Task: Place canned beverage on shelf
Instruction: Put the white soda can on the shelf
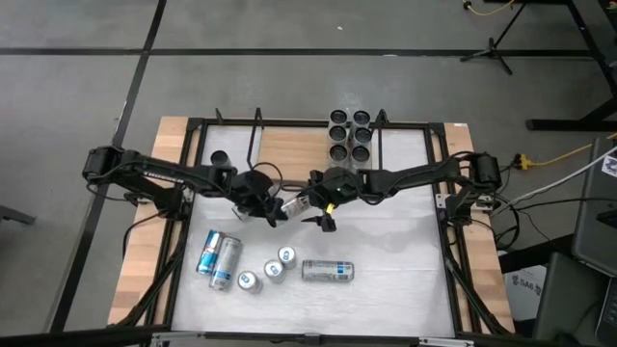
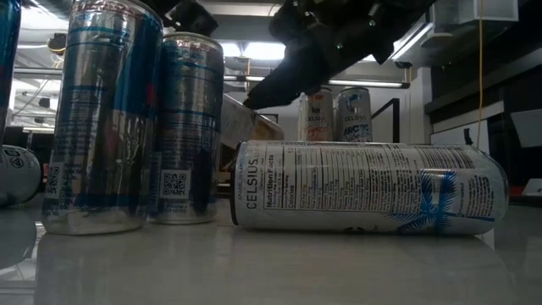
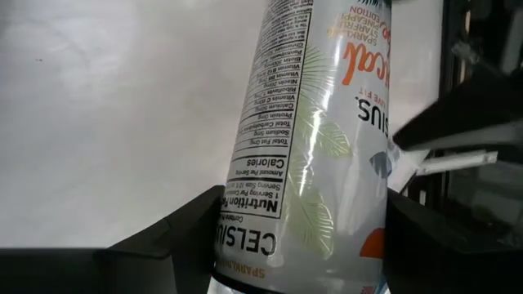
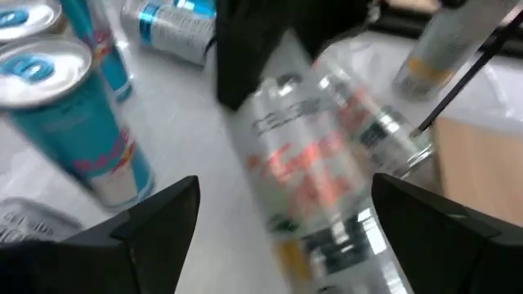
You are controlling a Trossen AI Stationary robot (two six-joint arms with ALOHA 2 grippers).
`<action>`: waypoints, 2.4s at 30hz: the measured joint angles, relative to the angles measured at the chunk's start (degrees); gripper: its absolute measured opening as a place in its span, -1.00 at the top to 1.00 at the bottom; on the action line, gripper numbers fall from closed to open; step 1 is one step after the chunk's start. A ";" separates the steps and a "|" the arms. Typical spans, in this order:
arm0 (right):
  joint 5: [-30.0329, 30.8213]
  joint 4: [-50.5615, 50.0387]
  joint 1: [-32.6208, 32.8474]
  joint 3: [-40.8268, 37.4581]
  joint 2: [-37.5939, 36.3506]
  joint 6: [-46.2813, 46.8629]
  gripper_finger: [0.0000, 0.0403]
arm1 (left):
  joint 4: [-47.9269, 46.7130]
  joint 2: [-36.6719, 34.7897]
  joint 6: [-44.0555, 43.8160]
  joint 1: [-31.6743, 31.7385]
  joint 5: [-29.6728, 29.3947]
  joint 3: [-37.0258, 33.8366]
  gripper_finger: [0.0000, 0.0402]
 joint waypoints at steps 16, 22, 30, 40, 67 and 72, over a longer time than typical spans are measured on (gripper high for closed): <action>12.95 2.97 5.00 0.00 -0.02 0.84 -0.74 | 0.00 0.00 6.80 -4.43 -6.85 0.00 -0.25; 18.12 2.01 6.05 0.00 -0.02 0.76 -0.74 | -0.01 0.00 9.52 -5.60 -7.90 0.00 -0.25; 19.26 -2.48 6.01 0.00 0.31 0.73 -0.74 | -0.10 0.00 11.06 -6.60 -9.70 0.00 -0.25; 18.87 -2.45 6.03 0.00 0.64 -1.00 -0.74 | 0.02 0.00 11.13 -6.58 -10.13 0.00 -0.25; 18.72 1.18 6.01 0.04 4.04 -5.30 -0.37 | 1.64 0.00 11.22 -6.58 -10.07 0.02 -0.25; 18.67 1.09 6.01 0.02 4.04 -5.30 -0.21 | 1.64 0.00 11.24 -6.58 -10.10 0.02 -0.26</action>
